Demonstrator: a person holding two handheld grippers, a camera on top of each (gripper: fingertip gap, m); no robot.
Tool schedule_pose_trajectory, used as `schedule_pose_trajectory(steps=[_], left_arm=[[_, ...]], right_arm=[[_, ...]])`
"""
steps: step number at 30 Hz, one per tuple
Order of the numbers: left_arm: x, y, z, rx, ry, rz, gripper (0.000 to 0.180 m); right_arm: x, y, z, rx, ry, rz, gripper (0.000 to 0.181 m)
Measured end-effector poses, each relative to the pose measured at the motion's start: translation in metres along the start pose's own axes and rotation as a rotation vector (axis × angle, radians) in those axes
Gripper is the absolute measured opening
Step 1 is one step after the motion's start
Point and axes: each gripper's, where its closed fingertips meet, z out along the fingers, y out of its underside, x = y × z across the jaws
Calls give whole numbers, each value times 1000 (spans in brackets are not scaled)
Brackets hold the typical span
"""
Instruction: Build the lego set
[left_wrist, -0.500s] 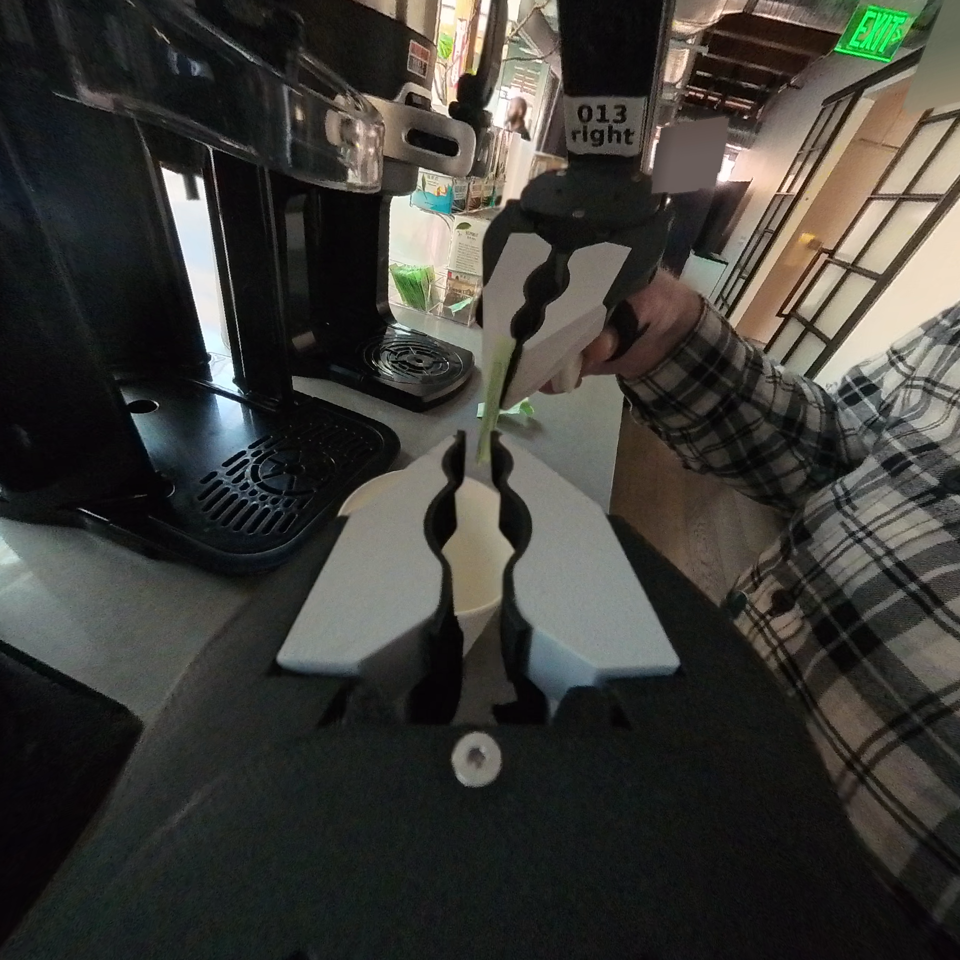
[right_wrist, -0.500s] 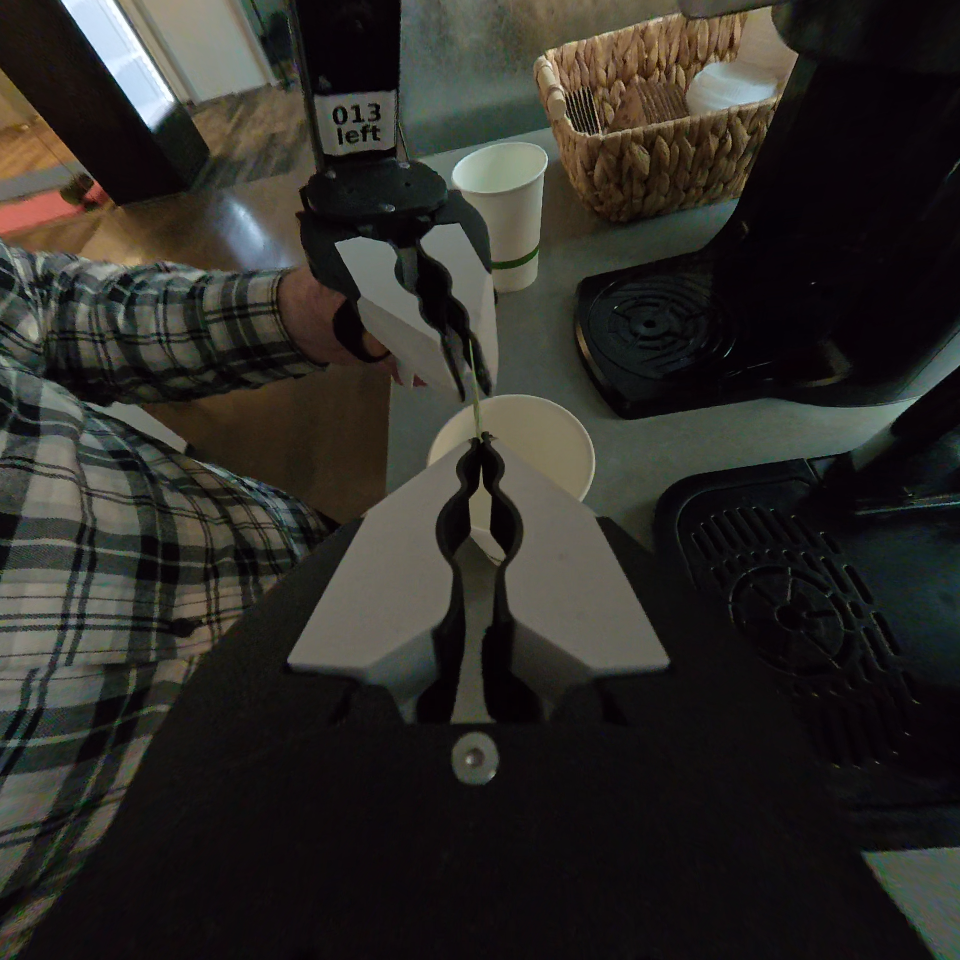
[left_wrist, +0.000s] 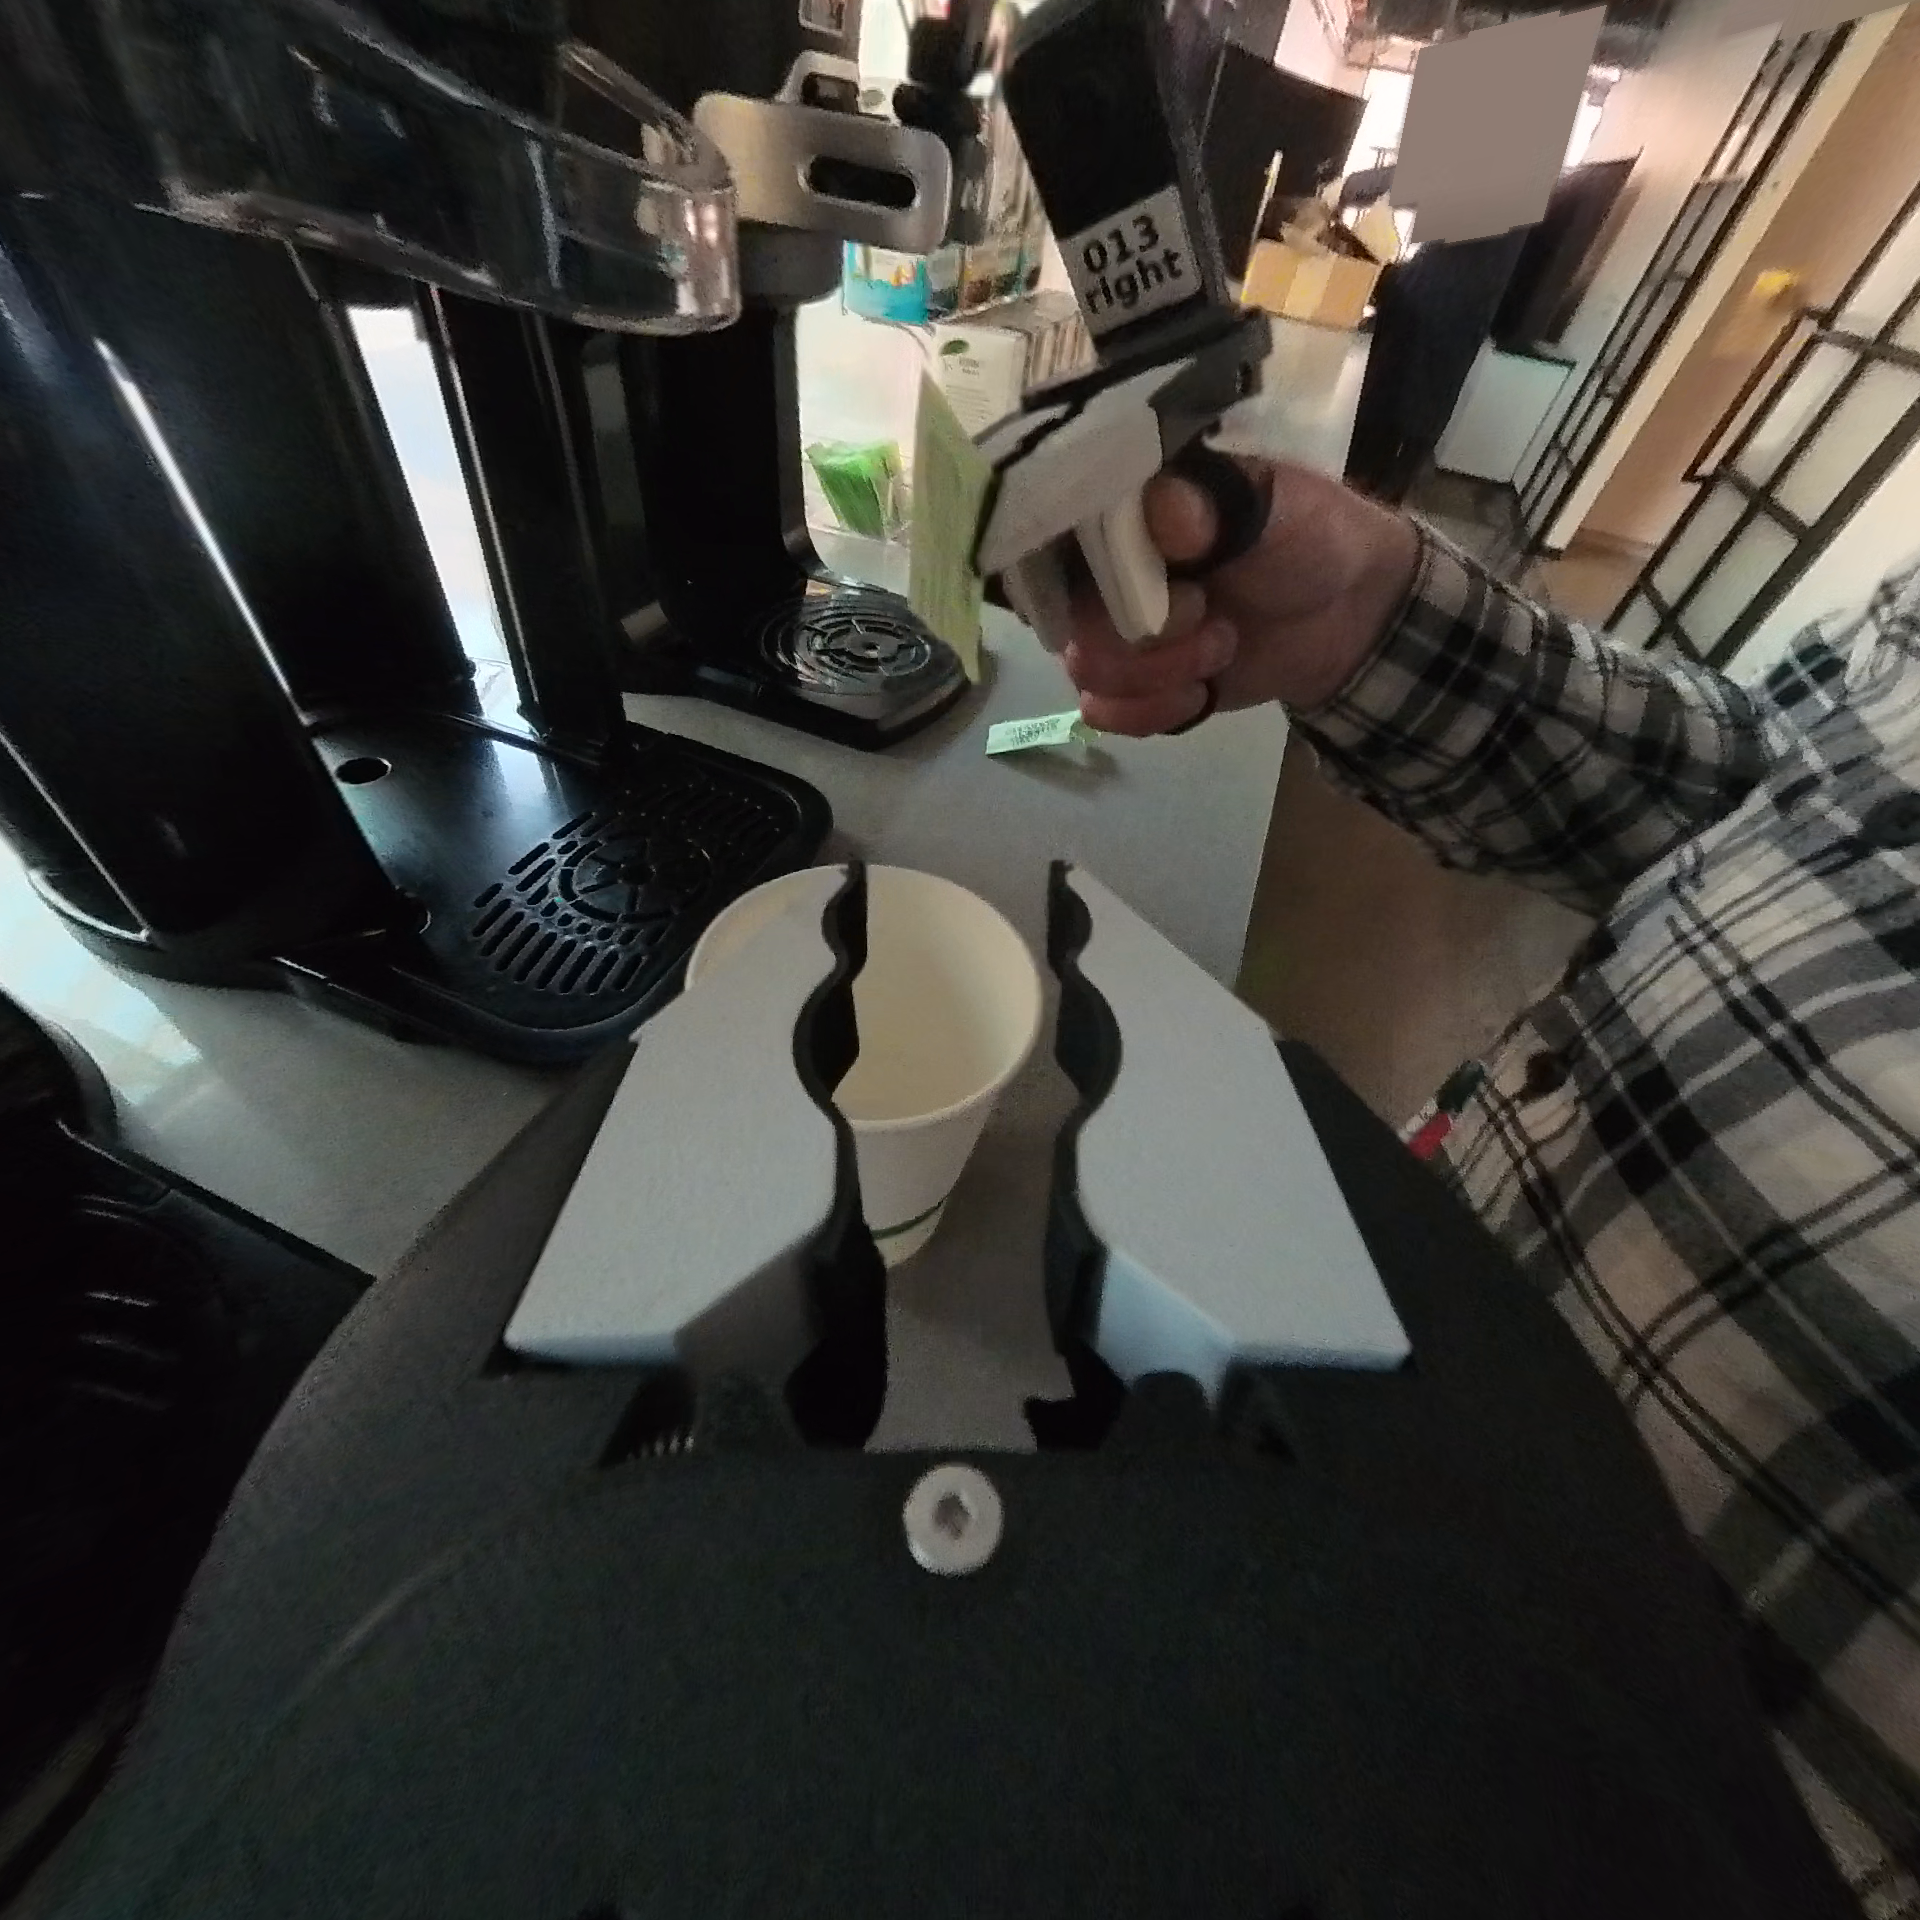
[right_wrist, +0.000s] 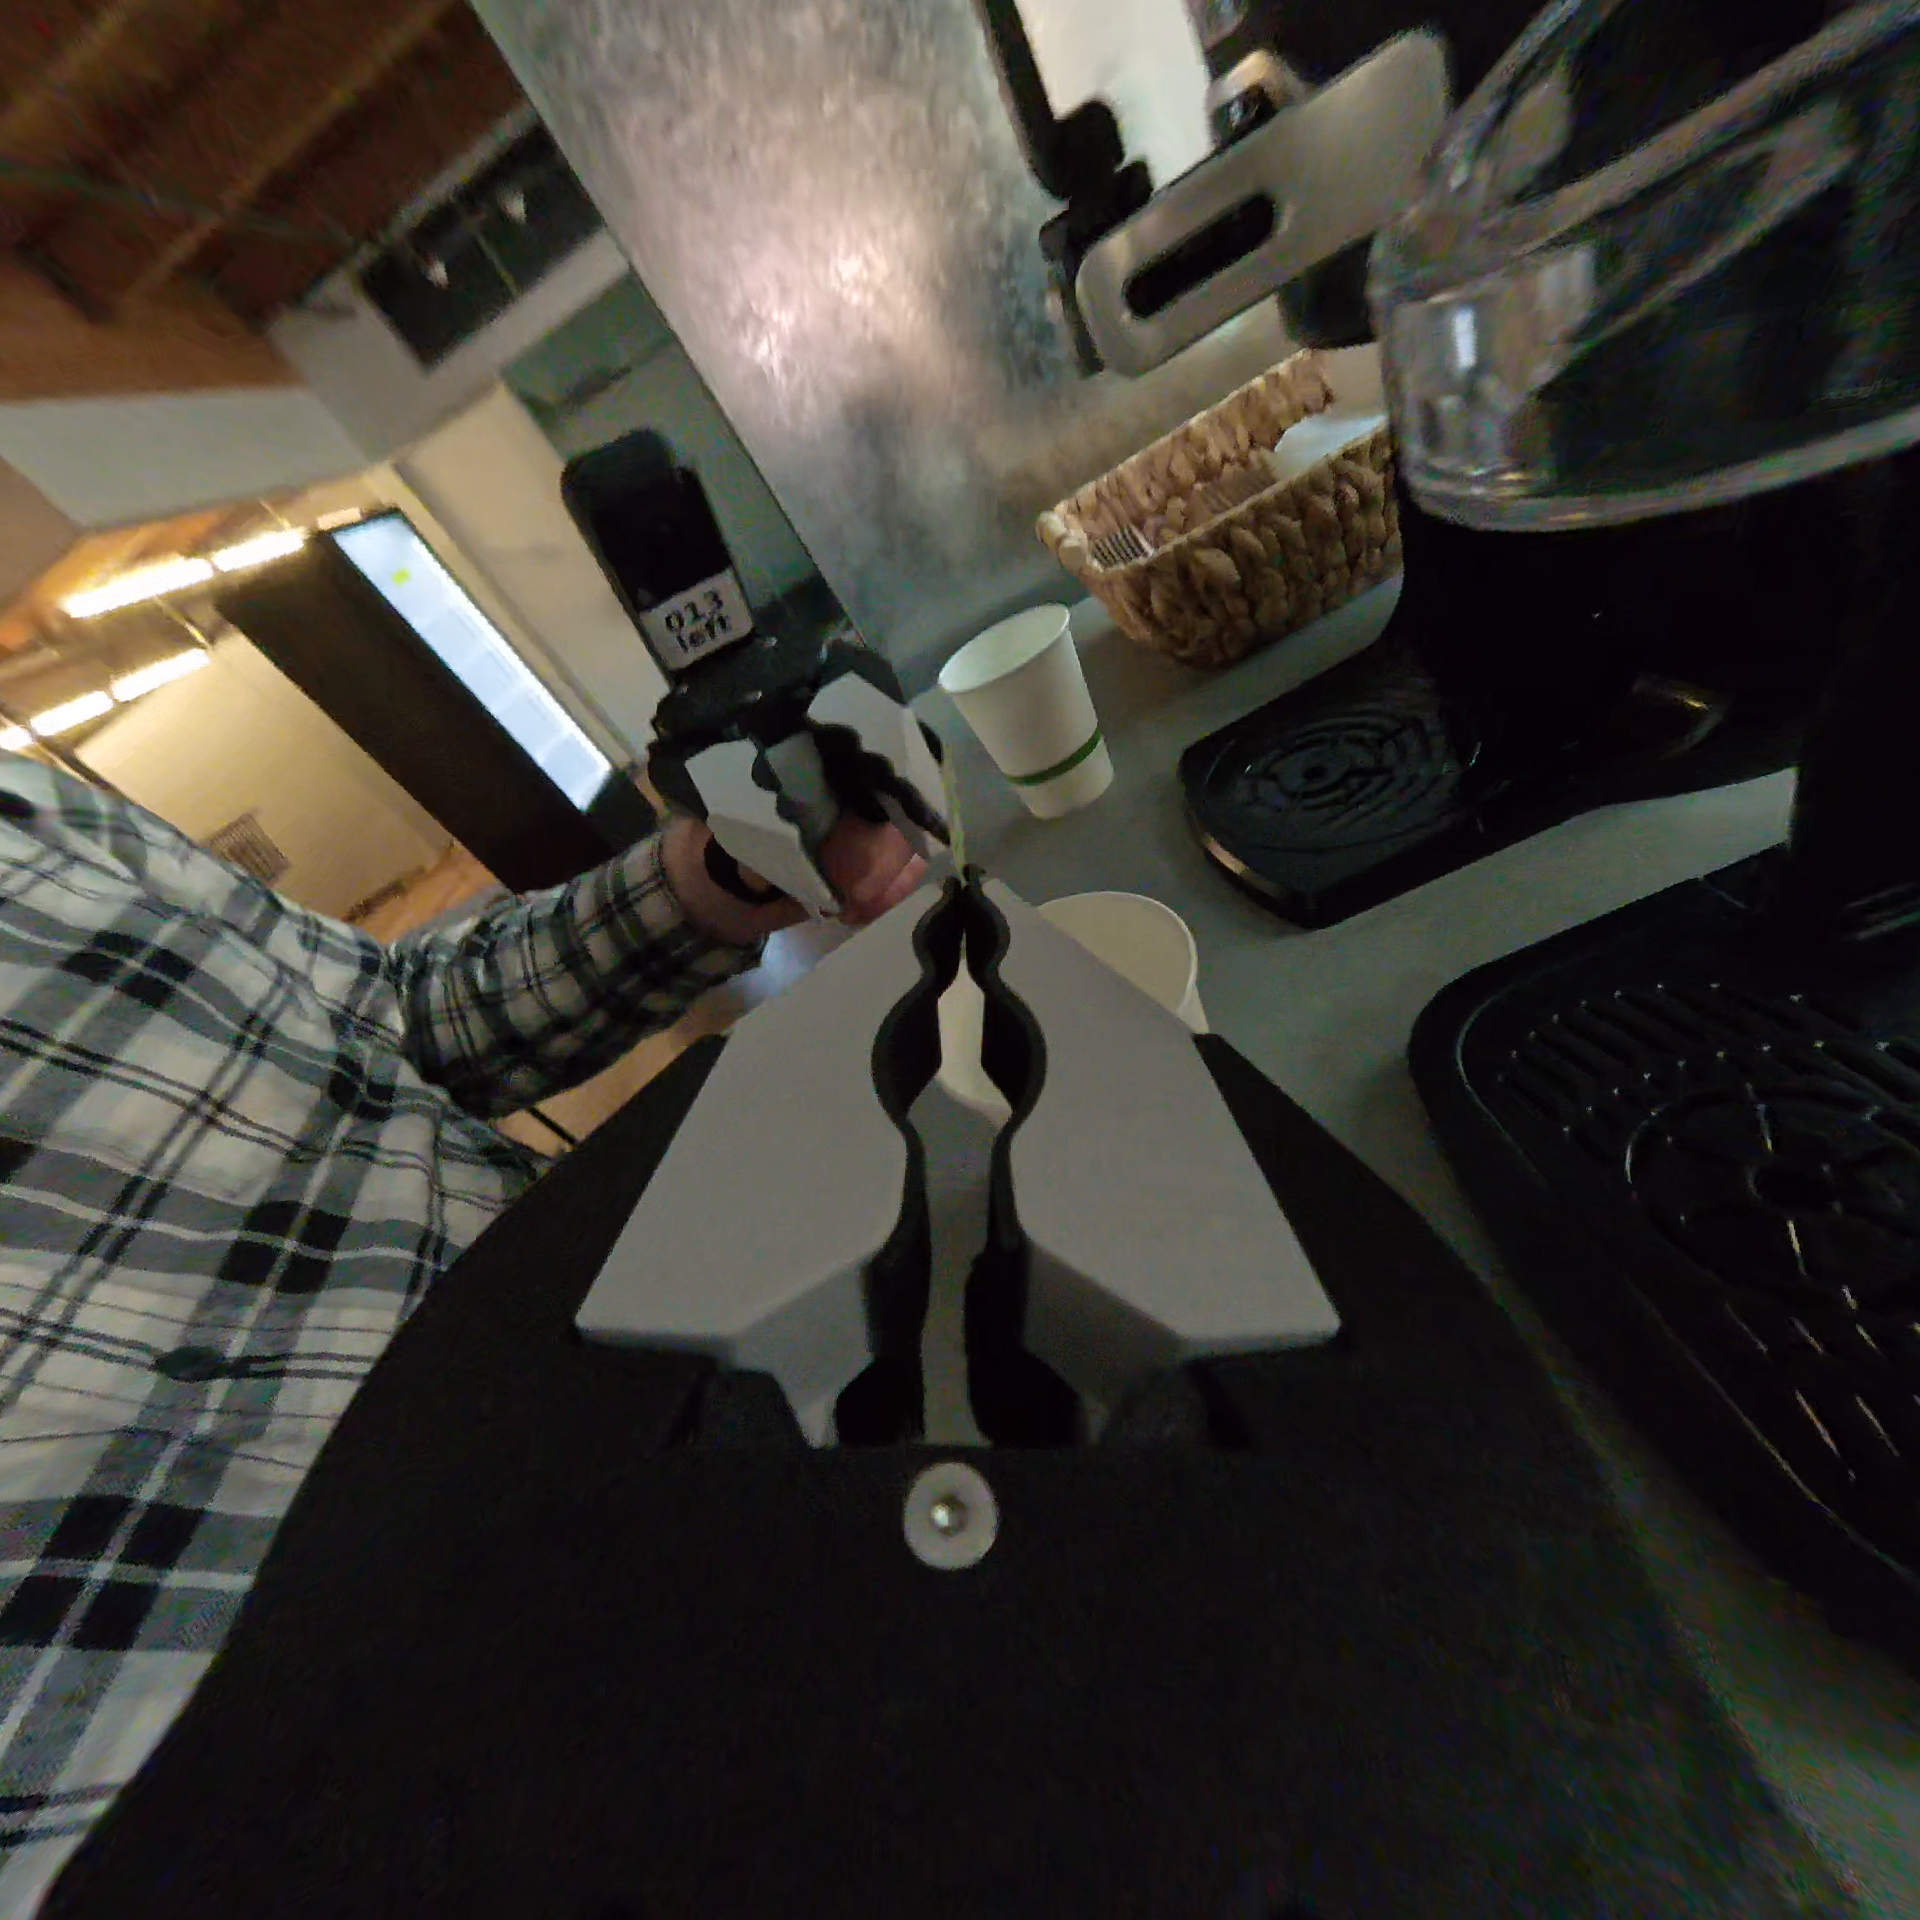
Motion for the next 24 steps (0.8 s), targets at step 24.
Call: schedule_pose_trajectory(steps=[24], left_arm=[[20,49,20,-329,9,222,44]], right_arm=[[69,91,-219,-159,349,323,0]])
